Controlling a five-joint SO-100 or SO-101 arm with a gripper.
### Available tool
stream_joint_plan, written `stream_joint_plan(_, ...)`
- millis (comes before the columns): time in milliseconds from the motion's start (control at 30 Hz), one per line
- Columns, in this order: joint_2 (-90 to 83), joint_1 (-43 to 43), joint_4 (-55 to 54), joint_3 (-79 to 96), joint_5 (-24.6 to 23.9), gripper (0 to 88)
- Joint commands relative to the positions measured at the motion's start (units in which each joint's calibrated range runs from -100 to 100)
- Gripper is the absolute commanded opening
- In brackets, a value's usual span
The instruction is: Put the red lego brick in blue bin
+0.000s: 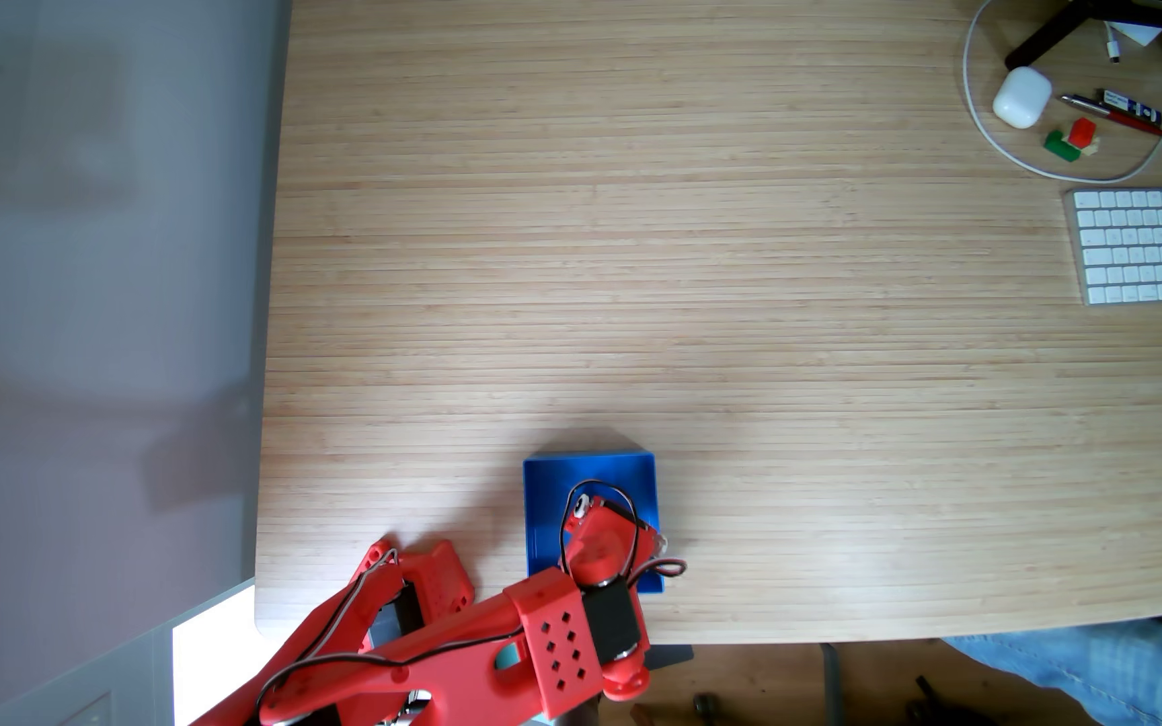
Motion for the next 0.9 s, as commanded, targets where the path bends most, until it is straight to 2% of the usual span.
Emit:
stream_joint_plan(0,-3.83,-0.07,-0.24,-0.62,0.1,0.2)
stream_joint_plan(333,-3.75,-0.64,-0.24,-0.07,0.1,9.2)
stream_joint_plan(667,-3.75,-0.71,0.41,-1.89,-0.1,13.5)
stream_joint_plan(867,-3.75,-0.71,10.31,-9.87,-0.1,11.5)
